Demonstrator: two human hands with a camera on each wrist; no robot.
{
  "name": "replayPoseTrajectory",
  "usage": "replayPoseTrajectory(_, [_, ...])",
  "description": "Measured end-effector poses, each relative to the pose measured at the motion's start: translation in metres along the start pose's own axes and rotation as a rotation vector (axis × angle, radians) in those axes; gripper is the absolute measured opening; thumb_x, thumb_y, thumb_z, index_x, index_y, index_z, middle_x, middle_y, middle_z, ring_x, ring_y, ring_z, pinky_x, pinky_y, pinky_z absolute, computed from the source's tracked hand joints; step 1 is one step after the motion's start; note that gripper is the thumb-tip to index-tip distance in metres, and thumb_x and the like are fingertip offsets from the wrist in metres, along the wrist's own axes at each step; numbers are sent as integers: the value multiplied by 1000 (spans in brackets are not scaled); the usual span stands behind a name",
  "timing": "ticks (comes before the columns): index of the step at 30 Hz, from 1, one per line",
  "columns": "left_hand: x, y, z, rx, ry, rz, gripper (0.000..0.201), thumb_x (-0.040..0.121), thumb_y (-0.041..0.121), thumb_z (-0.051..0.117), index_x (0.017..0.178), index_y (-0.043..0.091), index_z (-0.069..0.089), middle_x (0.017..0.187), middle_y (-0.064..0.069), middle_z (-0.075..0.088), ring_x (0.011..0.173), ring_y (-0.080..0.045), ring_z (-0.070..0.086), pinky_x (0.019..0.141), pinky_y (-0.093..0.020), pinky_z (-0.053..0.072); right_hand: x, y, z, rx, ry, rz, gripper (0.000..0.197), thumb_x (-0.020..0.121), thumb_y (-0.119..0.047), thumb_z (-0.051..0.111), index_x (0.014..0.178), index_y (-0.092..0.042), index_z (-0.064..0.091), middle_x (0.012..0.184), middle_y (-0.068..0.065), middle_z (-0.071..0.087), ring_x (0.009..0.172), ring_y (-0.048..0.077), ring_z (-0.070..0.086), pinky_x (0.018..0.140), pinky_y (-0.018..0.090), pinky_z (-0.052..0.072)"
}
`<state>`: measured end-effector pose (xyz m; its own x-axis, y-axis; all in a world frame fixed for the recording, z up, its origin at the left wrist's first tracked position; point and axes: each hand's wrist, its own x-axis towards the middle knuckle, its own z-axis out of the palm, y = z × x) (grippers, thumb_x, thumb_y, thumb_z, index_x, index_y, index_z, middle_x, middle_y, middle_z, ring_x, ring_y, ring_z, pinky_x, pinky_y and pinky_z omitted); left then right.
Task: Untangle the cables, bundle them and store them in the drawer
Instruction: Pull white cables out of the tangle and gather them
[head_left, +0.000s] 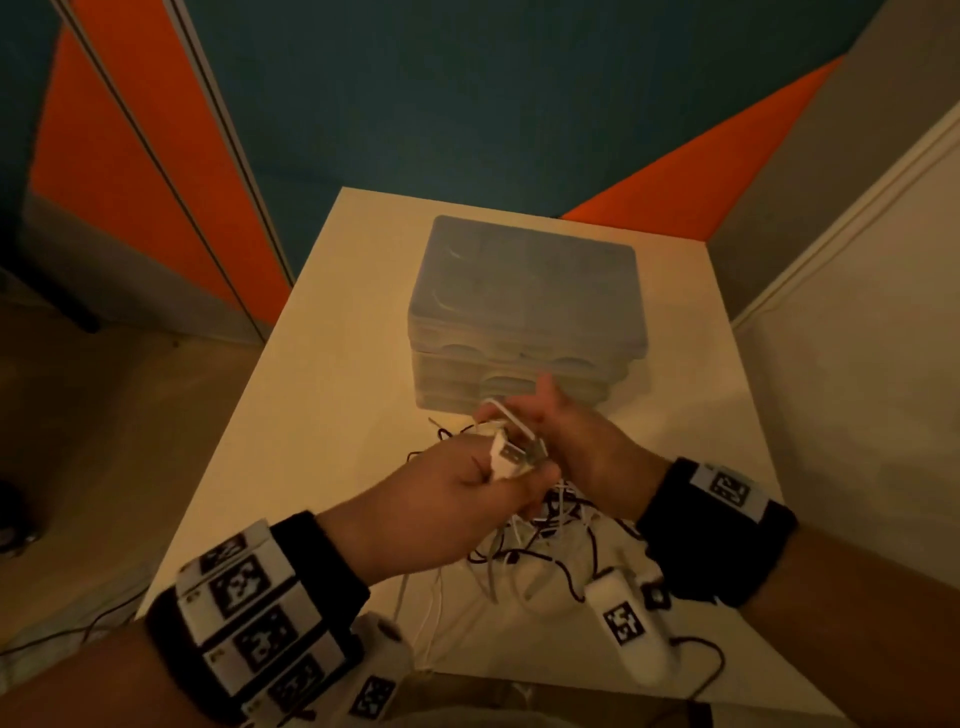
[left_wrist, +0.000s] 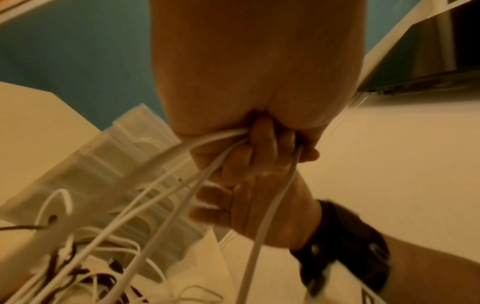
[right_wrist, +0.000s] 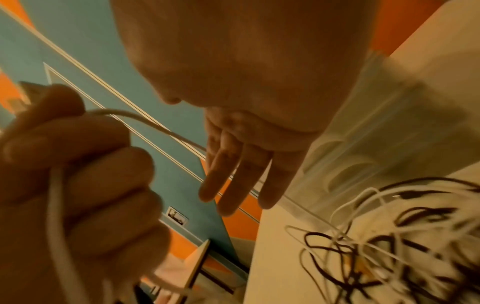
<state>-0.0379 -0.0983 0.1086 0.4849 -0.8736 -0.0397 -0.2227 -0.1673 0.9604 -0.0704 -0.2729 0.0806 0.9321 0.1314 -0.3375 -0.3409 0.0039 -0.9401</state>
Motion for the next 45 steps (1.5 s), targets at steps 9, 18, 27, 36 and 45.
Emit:
replayPoseTrajectory(9, [-8, -35, -11, 164, -247, -246, 29, 95, 38, 59, 80, 13, 64, 56, 14, 46, 51, -1, 39, 56, -15, 35, -16, -79, -13, -177, 288, -525, 20, 99, -4, 39, 102, -20, 49, 61, 1, 59, 57, 22, 59, 61, 34, 55])
replayPoseTrajectory(18, [-16, -38, -33, -236, 220, -272, 42, 96, 55, 43, 114, 28, 70, 61, 3, 30, 52, -11, 25, 48, -26, 24, -37, -83, -25, -399, 264, -591, 35, 95, -6, 40, 116, -33, 48, 57, 2, 57, 51, 22, 55, 56, 31, 51])
replayPoseTrajectory(27, [4, -4, -39, -668, 347, -264, 57, 89, 57, 40, 112, 16, 72, 74, -7, 29, 53, -15, 22, 51, -30, 22, -43, -5, 15, -594, -78, -323, 41, 99, -19, 46, 126, -49, 45, 72, -7, 65, 65, 5, 61, 66, 21, 49])
replayPoseTrajectory(36, [5, 6, -52, -782, 524, -257, 43, 99, 50, 34, 86, 19, 61, 63, 1, 50, 65, -16, 59, 65, -33, 43, -52, 39, 14, -713, -272, -42, 21, 101, -26, 44, 103, -46, 49, 78, -9, 67, 74, 5, 63, 77, 35, 54])
replayPoseTrajectory(45, [-5, 27, -69, -858, 504, -122, 42, 87, 59, 39, 69, 23, 51, 61, 4, 11, 52, -12, 7, 46, -26, 12, -57, 84, -6, -1071, -381, 107, 21, 97, -38, 45, 107, -27, 60, 102, -6, 63, 92, 10, 57, 81, 28, 44])
